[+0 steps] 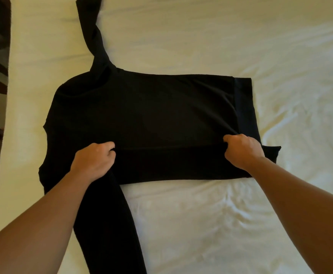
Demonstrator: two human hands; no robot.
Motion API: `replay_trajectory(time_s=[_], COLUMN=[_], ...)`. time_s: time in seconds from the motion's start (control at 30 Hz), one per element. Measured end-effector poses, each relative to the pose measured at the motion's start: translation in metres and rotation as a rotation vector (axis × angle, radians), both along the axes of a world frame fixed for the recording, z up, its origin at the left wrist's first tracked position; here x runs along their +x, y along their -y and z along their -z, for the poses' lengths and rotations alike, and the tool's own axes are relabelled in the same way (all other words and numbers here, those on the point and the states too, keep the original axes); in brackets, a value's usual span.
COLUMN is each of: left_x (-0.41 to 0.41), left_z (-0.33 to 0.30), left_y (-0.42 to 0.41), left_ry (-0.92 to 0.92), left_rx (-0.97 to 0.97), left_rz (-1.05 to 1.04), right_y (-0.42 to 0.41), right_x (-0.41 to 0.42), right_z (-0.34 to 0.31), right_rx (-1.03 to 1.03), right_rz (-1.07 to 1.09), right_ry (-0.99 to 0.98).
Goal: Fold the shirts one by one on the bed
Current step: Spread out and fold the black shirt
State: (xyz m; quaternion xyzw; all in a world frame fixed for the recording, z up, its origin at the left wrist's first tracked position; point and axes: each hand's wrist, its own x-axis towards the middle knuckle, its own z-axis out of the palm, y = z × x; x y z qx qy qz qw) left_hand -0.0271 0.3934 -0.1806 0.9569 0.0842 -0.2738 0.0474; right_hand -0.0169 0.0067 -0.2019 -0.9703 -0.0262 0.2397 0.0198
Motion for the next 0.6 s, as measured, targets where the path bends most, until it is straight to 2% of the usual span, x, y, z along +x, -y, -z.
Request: replay_trajectory(time_s=[0.3, 0.43, 0.6], left_x=[0.049, 0.055, 0.048], left_z=[0.024, 0.042, 0.057], left_y=[0.003, 0.003, 0.002], left_ry=[0.103, 0.146, 0.227], left_rx=[0.076, 0.101, 0.155], left_rz=[0.022, 0.040, 0.125], right_y=[0.004, 0.010, 0.014], right_x=[0.040, 0.039, 0.038], right_z=[0.027, 0.041, 0.056], right_rx=[-0.004, 0.032, -0.064], right_rz=[0.054, 0.041, 0.051], right_ry=[0.058, 0.182, 0.327])
